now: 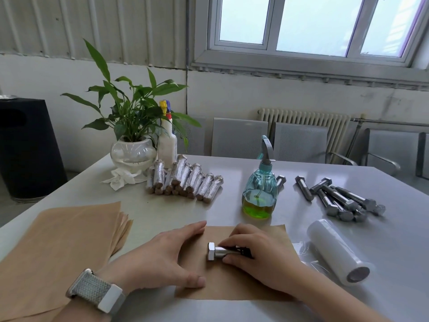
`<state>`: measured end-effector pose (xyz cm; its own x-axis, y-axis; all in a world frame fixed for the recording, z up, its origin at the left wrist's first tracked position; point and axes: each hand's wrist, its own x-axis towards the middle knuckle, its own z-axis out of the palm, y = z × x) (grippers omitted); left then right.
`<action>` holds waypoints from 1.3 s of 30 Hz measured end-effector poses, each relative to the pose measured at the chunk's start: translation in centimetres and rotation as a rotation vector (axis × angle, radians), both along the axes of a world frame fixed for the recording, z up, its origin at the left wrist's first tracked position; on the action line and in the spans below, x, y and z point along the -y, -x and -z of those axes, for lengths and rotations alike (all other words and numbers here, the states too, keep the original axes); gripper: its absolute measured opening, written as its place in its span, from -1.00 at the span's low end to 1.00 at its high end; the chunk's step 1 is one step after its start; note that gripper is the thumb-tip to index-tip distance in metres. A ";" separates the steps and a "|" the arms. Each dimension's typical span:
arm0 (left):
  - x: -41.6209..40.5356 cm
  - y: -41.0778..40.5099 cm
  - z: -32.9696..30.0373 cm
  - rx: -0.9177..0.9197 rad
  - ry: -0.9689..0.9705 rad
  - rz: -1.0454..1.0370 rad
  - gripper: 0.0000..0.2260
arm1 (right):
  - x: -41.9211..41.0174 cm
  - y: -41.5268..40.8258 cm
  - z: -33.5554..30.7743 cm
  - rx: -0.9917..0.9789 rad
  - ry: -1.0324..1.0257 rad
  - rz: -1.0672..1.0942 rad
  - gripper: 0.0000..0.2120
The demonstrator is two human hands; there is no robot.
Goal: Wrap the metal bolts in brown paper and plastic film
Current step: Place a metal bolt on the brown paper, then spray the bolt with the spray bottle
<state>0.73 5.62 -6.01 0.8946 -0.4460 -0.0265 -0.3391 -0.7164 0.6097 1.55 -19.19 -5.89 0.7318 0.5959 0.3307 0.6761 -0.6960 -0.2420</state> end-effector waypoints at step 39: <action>-0.3 0.1 0.0 0.013 0.027 0.006 -0.05 | 3.0 1.9 -13.5 -1.017 -0.124 0.244 -0.69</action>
<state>0.67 5.90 -6.02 0.8922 -0.4516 -0.0026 -0.3514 -0.6978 0.6242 -0.39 -22.23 7.66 0.7944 0.3990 -0.4580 -0.0406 -0.7174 -0.6955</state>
